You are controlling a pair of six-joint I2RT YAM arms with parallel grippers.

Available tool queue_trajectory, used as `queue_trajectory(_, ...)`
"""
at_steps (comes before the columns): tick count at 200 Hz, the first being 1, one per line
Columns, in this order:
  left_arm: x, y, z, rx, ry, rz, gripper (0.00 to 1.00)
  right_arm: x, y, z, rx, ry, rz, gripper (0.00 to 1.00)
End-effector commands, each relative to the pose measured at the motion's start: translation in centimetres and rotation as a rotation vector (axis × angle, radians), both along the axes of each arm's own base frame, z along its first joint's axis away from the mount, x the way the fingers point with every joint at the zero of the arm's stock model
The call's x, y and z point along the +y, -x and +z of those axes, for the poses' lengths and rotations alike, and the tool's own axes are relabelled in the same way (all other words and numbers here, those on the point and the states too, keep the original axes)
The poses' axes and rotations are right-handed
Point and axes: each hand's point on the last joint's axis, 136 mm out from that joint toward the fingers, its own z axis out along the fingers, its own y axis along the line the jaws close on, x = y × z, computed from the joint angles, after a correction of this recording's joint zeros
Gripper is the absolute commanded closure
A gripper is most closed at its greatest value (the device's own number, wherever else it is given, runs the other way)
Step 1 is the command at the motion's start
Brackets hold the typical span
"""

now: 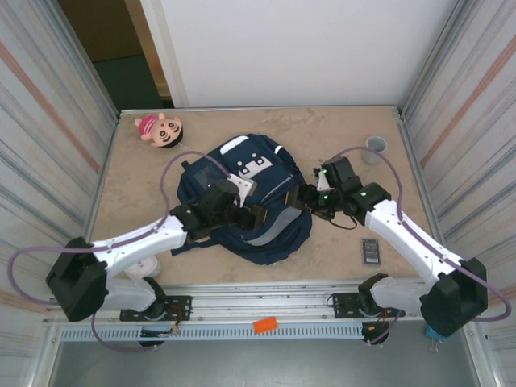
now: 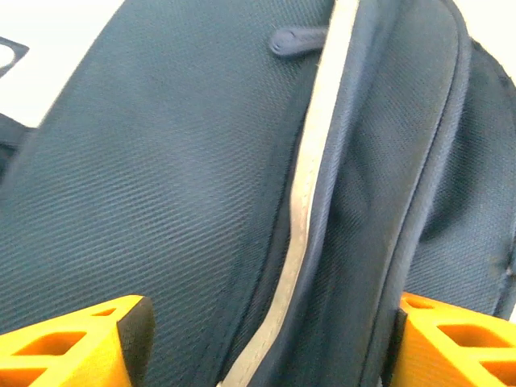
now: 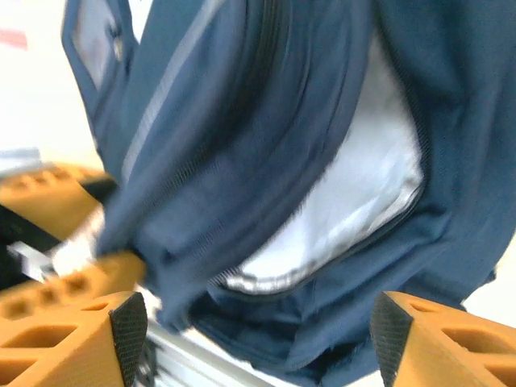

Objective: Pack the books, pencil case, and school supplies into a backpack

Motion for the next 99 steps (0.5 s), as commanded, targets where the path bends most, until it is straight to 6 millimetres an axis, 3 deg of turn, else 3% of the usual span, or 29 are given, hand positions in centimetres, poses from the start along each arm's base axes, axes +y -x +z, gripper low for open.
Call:
queue_trajectory(1, 3.5, -0.7, 1.4, -0.02, 0.034, 0.146, 0.27, 0.7, 1.7, -2.6, 0.114, 0.055, 0.029, 0.26)
queue_trajectory(15, 5.5, -0.4, 0.7, 0.011, 0.039, 0.203, 0.27, 2.1, 2.7, -4.1, 0.175, 0.013, 0.032, 0.26)
queue_trajectory(38, 7.3, 0.5, -0.4, 0.022, 0.047, 0.249, 0.27, 4.0, 3.7, -4.2, 0.169, -0.061, 0.055, 0.26)
queue_trajectory(62, 8.6, 0.9, -1.6, 0.038, 0.078, 0.287, 0.27, 5.0, 3.7, -3.2, 0.136, -0.132, 0.074, 0.25)
queue_trajectory(99, 8.4, 0.6, -1.7, 0.041, 0.128, 0.264, 0.27, 6.9, 3.8, -0.1, -0.001, -0.288, 0.18, 0.24)
